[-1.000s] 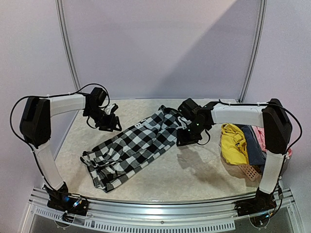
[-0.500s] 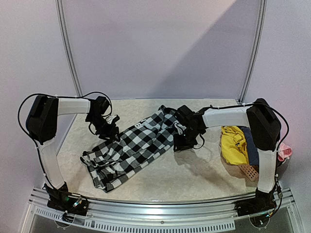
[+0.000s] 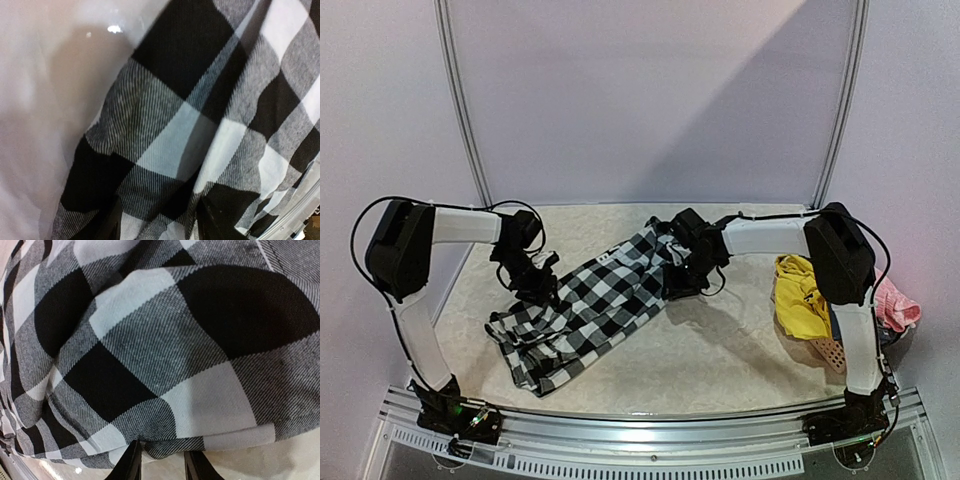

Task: Fold and stack the mixed laundry pile
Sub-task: Rotate the rectangle-folded shirt at the center of the board, then pick up the rectangle-folded shirt from the center of the board.

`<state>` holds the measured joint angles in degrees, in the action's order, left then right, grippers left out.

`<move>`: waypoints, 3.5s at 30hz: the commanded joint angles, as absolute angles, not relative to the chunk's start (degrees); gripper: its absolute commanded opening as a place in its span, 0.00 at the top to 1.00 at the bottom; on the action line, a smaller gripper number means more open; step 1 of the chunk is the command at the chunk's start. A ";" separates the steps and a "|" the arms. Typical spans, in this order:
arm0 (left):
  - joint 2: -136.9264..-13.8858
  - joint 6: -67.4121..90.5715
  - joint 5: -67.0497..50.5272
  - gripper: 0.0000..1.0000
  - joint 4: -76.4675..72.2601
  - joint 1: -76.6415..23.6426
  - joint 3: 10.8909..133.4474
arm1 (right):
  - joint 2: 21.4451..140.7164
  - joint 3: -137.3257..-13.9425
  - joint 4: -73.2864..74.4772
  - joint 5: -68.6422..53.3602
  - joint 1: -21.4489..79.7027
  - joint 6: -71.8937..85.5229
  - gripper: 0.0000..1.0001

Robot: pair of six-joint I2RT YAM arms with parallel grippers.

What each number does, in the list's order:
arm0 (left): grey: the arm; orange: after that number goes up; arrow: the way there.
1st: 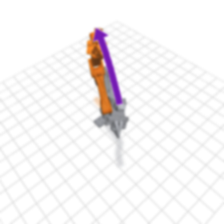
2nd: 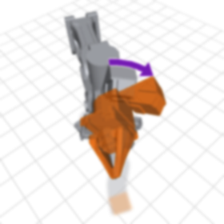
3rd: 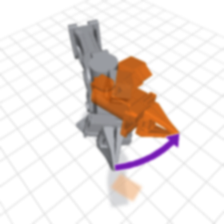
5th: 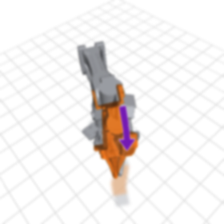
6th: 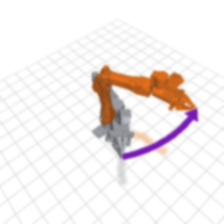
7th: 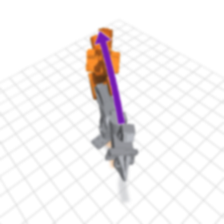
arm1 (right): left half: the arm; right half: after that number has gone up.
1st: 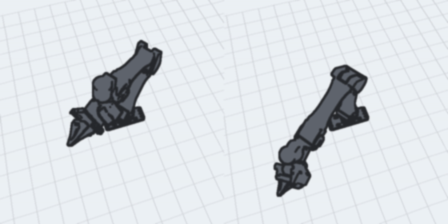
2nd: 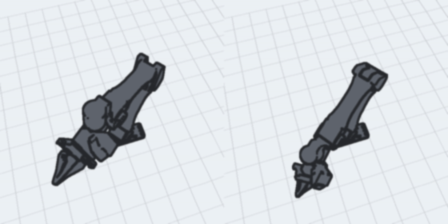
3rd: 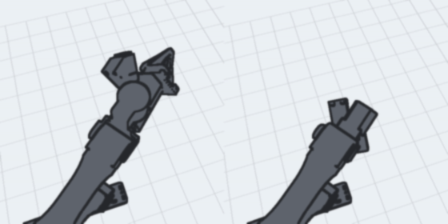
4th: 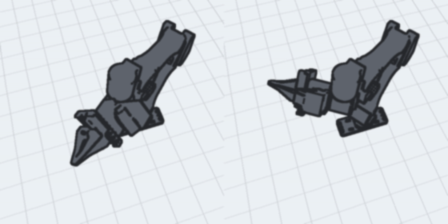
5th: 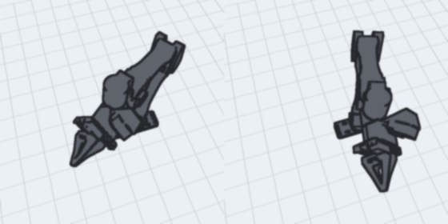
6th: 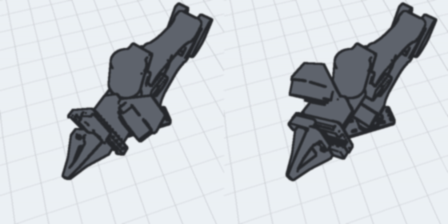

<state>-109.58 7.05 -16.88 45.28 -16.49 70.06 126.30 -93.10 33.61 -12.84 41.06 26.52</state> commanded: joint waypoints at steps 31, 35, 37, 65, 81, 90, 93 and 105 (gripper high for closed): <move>-103.01 39.46 -30.78 0.53 29.74 -33.91 52.50 | 139.95 -108.37 29.74 -20.05 34.34 27.27 0.72; -103.70 39.58 -30.41 0.53 31.02 -35.59 55.01 | 139.32 -108.10 30.34 -19.77 33.96 26.69 0.72; -103.42 39.73 -30.50 0.53 31.41 -35.92 55.48 | 138.90 -108.11 30.89 -19.42 33.85 26.34 0.72; -78.98 45.37 -16.33 0.48 51.70 -37.27 53.57 | 112.54 -94.42 41.09 -16.37 32.04 23.87 0.51; -61.18 46.48 -19.88 0.43 49.26 -38.23 40.99 | 86.72 -63.75 32.28 -11.03 49.57 50.19 0.41; -63.51 36.87 -23.87 0.41 50.52 -38.32 41.53 | 81.58 -57.18 31.89 -2.85 58.77 65.28 0.35; -65.47 35.58 -26.19 0.40 49.32 -38.66 41.58 | 80.86 -57.37 33.59 -0.41 61.44 68.04 0.33; -72.70 35.52 -18.77 0.40 49.46 -44.64 46.58 | 79.90 -52.75 29.63 2.91 65.13 64.58 0.19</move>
<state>-69.38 36.34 -22.72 50.02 -41.06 45.32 81.08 -55.64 32.14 1.43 64.88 67.20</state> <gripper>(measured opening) 0.600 0.803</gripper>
